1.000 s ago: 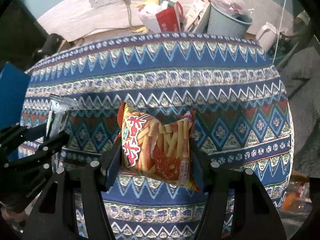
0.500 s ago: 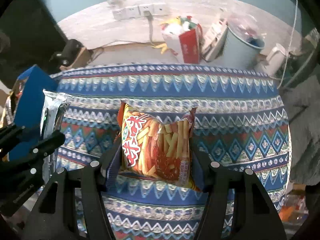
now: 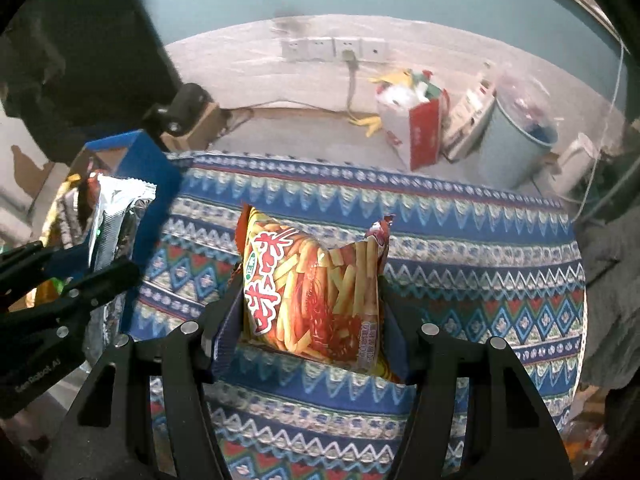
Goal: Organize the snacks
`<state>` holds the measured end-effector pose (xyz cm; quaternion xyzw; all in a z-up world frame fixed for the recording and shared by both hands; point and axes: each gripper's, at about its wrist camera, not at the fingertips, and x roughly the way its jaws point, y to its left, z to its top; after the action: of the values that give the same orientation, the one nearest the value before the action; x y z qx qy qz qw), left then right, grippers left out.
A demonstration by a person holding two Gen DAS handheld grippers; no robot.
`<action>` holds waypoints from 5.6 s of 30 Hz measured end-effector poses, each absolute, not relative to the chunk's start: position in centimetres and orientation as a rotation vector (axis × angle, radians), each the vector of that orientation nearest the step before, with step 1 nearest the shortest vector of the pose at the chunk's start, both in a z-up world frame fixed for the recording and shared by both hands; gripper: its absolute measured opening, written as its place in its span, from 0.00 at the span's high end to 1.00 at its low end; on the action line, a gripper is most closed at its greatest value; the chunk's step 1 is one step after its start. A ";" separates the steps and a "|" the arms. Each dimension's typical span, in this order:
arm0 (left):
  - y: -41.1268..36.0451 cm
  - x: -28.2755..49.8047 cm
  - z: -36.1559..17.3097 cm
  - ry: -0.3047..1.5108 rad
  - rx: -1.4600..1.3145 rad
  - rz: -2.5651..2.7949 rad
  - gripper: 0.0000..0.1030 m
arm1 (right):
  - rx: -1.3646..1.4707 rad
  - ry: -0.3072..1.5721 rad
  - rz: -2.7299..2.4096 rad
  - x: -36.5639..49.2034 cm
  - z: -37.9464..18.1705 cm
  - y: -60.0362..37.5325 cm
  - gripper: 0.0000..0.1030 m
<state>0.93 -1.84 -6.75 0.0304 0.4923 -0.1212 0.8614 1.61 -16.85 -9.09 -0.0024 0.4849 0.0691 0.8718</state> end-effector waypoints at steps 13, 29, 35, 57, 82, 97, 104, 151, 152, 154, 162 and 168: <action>4.6 -0.1 -5.4 0.990 0.016 -0.159 0.69 | -0.062 0.984 0.243 2.0 -7.4 -11.0 0.41; 11.7 -1.2 -6.0 0.986 -0.035 -0.052 0.69 | -0.123 0.991 0.340 3.2 -7.6 -3.7 0.41; 13.4 -0.9 -6.9 0.989 -0.027 -0.008 0.69 | -0.141 1.000 0.372 3.6 -8.1 -1.1 0.41; 19.4 0.1 -5.7 0.962 -0.079 0.097 0.37 | -0.208 1.015 0.460 6.3 -8.9 6.1 0.41; 24.6 -0.9 -3.8 0.927 -0.174 0.190 0.27 | -0.242 0.972 0.550 9.6 -7.6 13.4 0.23; 22.8 -3.2 -1.4 0.885 -0.130 0.202 0.15 | -0.252 0.880 0.508 5.5 -4.8 9.9 0.22; 22.2 -4.0 -0.4 0.883 -0.109 0.200 0.13 | -0.236 0.837 0.486 3.8 -3.6 8.2 0.22; 19.5 -5.4 1.7 0.837 -0.047 0.213 0.05 | -0.205 0.745 0.399 0.5 -2.5 0.7 0.21; 19.4 -5.4 1.7 0.836 -0.044 0.212 0.05 | -0.203 0.744 0.398 0.5 -2.5 0.7 0.21; 19.4 -5.4 1.7 0.836 -0.037 0.215 0.05 | -0.201 0.742 0.399 0.4 -2.4 0.7 0.21; 19.3 -5.5 1.5 0.836 -0.015 0.232 0.05 | -0.211 0.745 0.401 0.3 -2.5 0.9 0.21; 18.8 -5.5 1.4 0.834 0.031 0.248 0.05 | -0.227 0.753 0.394 0.3 -2.7 1.0 0.21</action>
<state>-5.52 18.84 1.35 0.0152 0.4040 0.1201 0.9067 0.29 1.04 -2.71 -0.1098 0.3644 0.1905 0.9049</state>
